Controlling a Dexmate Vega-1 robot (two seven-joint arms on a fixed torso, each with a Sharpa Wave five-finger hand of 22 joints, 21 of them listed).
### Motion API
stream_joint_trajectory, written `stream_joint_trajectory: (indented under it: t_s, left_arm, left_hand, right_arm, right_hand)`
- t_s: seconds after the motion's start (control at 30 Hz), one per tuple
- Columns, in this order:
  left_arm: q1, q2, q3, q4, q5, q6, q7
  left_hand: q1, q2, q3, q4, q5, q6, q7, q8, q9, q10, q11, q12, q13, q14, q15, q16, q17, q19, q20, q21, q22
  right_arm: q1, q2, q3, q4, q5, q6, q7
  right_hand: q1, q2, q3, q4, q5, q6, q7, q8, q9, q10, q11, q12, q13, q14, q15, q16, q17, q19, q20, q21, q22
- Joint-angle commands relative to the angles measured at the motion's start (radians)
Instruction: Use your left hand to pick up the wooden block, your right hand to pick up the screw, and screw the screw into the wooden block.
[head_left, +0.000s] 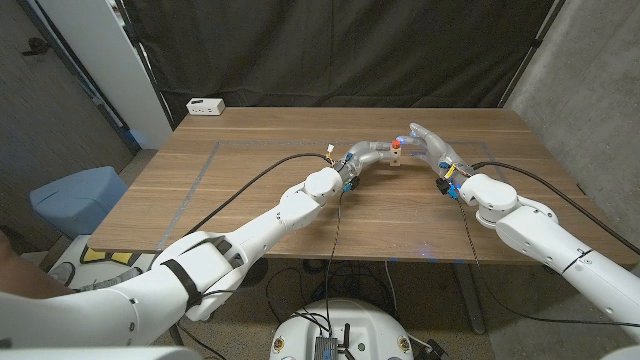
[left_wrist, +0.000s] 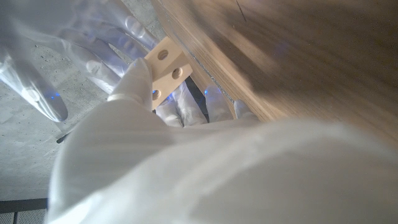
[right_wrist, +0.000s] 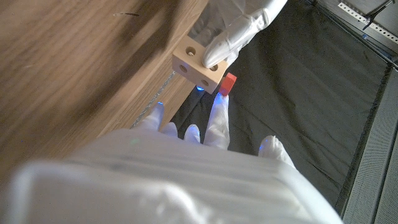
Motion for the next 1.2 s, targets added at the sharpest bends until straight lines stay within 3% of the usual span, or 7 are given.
stream_joint_trajectory:
  t_s: [0.03, 1.2]
  left_arm:
    - [-0.001, 0.000, 0.000, 0.000, -0.001, 0.002, -0.001]
    - [-0.005, -0.009, 0.000, 0.018, -0.003, -0.007, -0.003]
  left_hand:
    - [0.005, 0.021, 0.020, 0.012, 0.008, 0.022, 0.008, 0.007, 0.005, 0.014, -0.002, 0.021, 0.024, 0.008, -0.050, 0.001, 0.003, -0.001, 0.005, 0.006, 0.005]
    - [0.003, 0.022, 0.021, 0.013, 0.007, 0.024, 0.009, 0.008, 0.005, 0.014, -0.002, 0.021, 0.024, 0.008, -0.052, 0.001, 0.003, -0.002, 0.005, 0.006, 0.005]
  right_arm:
    - [-0.016, -0.002, 0.008, -0.013, 0.000, -0.002, -0.017]
    - [-0.046, -0.011, 0.020, -0.050, -0.005, 0.002, -0.027]
  right_hand:
    - [0.011, 0.007, 0.008, 0.000, 0.006, 0.028, 0.002, 0.011, 0.004, 0.016, -0.012, 0.007, 0.002, -0.005, -0.007, 0.010, 0.003, 0.010, 0.002, 0.007, 0.001]
    - [0.027, 0.012, 0.018, -0.011, 0.005, 0.143, 0.028, 0.026, 0.002, 0.118, -0.015, 0.017, 0.001, 0.049, -0.022, 0.014, -0.003, 0.046, -0.021, 0.007, 0.000]
